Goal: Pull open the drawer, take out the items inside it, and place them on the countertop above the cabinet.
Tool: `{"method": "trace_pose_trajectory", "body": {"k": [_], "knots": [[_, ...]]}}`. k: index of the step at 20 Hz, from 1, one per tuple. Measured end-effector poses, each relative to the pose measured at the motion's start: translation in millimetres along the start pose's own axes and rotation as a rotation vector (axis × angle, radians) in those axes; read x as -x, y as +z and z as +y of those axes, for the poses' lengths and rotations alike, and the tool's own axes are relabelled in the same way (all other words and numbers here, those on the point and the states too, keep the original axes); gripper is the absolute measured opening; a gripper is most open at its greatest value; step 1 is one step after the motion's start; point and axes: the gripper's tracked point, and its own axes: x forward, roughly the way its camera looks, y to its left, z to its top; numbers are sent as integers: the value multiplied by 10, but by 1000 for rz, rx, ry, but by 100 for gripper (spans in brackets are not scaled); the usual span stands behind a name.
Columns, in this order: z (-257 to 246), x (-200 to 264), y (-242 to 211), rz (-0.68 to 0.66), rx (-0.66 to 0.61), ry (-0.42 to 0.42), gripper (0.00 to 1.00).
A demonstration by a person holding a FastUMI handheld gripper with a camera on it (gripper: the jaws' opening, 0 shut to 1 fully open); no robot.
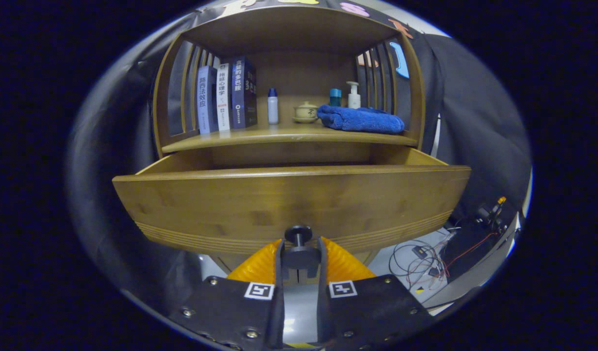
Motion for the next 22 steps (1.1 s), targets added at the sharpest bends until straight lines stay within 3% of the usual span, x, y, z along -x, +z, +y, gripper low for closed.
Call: {"method": "trace_pose_trajectory", "body": {"k": [12, 16, 19, 22], "knots": [[-50, 394, -280, 67, 28, -36, 27], [-48, 379, -283, 47, -43, 15, 27], [-43, 428, -304, 40, -156, 61, 46], [-104, 622, -61, -78, -198, 67, 53]]}}
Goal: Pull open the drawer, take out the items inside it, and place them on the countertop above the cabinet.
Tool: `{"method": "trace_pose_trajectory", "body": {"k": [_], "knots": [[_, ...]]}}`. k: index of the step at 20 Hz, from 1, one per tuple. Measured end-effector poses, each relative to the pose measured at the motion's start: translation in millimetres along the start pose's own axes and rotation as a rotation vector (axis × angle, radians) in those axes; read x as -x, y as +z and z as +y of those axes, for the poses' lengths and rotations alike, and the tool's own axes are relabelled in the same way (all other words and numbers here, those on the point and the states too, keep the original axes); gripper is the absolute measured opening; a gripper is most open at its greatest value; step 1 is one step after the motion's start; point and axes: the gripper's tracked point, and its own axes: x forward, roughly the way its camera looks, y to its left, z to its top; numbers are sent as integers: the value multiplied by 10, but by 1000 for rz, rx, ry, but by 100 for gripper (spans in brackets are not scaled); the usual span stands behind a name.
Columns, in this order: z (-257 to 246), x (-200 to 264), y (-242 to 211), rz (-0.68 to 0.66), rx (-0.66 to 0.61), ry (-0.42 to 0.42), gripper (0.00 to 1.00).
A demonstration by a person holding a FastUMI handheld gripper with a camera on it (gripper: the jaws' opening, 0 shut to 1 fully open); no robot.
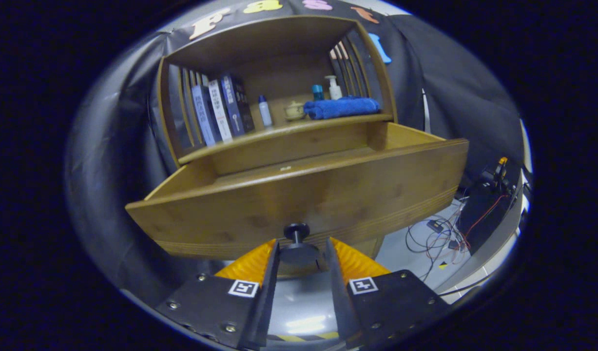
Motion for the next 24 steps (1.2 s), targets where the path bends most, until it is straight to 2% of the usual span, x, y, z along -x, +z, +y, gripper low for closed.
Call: {"method": "trace_pose_trajectory", "body": {"k": [3, 5, 10, 15, 17, 21, 24], "knots": [[-39, 223, 421, -120, 34, -31, 53], [15, 246, 705, -152, 77, -44, 53], [441, -35, 1252, -162, 132, 8, 53], [542, -569, 1273, -5, 139, -37, 53], [609, -786, 1228, 60, 135, -23, 53], [607, -1129, 901, 238, 139, -34, 53], [552, -1317, 760, 304, 160, -60, 53]]}}
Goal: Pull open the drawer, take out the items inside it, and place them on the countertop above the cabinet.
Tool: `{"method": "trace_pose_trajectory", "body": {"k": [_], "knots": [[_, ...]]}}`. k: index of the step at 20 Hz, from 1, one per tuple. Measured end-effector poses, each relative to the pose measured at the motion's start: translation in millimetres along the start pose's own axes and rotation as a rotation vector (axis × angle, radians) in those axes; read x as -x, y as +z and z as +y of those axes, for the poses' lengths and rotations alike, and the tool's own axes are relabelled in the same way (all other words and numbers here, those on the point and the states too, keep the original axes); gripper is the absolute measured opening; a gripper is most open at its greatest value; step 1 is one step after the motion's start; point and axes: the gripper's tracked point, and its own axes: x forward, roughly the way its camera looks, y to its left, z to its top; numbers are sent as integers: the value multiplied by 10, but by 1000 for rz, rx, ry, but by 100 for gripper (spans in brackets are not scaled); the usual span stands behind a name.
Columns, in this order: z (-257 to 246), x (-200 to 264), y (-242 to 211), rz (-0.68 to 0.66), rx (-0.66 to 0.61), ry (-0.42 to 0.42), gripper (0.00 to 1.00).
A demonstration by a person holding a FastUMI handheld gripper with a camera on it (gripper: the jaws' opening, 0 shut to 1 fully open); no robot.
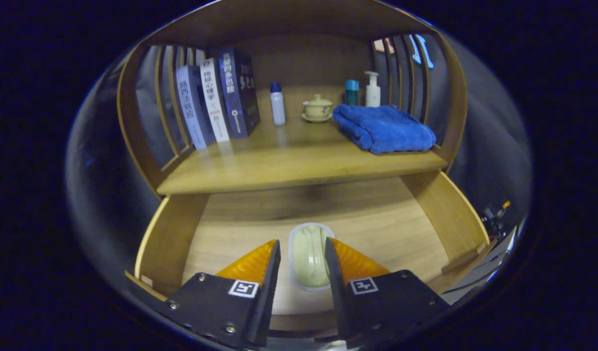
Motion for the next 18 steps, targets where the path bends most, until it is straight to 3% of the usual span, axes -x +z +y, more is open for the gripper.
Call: {"method": "trace_pose_trajectory", "body": {"k": [9, 11, 12, 14, 18], "knots": [[-154, -420, -429, 184, 38, -24, 53], [-210, -478, -332, 146, -3, -40, 37], [-207, -441, -343, 142, -14, -38, 37], [-196, -364, -334, 132, 3, -43, 14], [-320, -249, -148, 63, 72, -146, 14]]}}
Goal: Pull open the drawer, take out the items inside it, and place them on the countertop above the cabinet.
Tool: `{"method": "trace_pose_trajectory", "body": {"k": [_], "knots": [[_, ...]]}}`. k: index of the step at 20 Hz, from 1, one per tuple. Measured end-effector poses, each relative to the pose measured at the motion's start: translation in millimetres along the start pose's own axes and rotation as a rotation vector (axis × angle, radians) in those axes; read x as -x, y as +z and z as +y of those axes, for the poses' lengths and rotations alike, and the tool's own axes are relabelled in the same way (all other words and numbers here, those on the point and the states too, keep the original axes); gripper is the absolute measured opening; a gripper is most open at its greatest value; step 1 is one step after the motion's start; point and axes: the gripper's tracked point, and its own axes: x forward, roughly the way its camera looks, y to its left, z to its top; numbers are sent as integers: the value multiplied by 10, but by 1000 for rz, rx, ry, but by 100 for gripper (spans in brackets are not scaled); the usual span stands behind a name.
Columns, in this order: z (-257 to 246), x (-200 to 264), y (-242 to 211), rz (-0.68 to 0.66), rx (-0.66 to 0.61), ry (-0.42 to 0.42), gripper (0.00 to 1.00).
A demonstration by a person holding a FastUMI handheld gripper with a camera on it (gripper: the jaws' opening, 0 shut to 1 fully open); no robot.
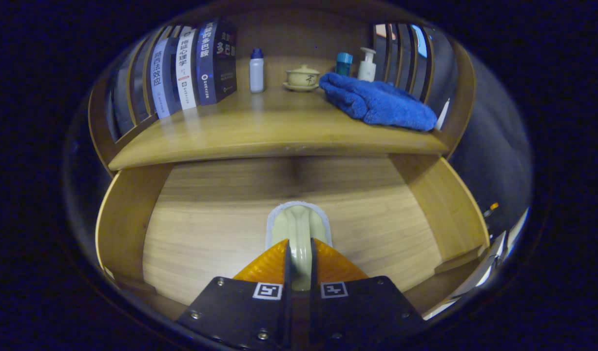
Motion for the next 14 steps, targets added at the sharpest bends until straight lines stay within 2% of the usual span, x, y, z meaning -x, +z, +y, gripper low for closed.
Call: {"method": "trace_pose_trajectory", "body": {"k": [6, 11, 14], "knots": [[57, 368, 645, -182, -9, 7, 14], [66, 463, 897, -199, 8, 1, 14], [10, 513, 863, -185, 13, -28, 14]]}}
